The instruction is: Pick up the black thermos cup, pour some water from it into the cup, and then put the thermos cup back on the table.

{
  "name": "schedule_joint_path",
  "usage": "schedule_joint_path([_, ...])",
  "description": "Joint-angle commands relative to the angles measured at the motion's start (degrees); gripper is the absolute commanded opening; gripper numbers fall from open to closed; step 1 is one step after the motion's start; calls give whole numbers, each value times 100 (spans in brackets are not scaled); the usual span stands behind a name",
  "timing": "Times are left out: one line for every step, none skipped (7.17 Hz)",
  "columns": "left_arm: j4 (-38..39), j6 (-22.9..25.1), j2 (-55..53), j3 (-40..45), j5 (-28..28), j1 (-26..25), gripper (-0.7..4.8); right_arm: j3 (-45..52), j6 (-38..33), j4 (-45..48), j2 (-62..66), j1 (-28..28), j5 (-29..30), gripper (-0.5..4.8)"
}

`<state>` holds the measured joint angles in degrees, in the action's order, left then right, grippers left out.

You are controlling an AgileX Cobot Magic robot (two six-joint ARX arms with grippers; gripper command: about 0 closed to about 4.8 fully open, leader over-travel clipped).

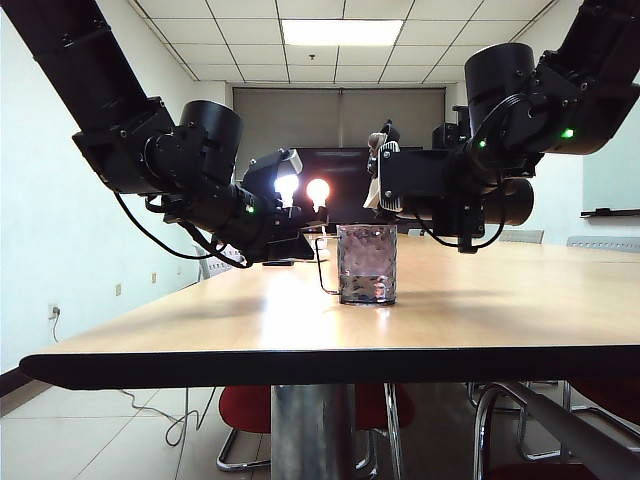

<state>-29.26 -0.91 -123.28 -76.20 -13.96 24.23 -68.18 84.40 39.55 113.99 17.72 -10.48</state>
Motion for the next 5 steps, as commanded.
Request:
schedule_joint_path([-13, 24, 11, -9, -177, 9, -6, -68, 619, 404, -61, -9, -164, 51])
schedule_joint_path([-13, 24, 11, -9, -177, 9, -6, -68, 632, 404, -61, -7, -164, 51])
schedule_joint_path([-13, 24, 11, -9, -179, 9, -6, -68, 756, 402, -61, -7, -256, 51])
schedule_joint_path([-13, 24, 11, -9, -179, 9, -6, -68, 815, 402, -61, -7, -293, 51])
schedule_joint_path([-13, 24, 11, -9, -177, 9, -6, -70, 872, 404, -61, -7, -289, 51])
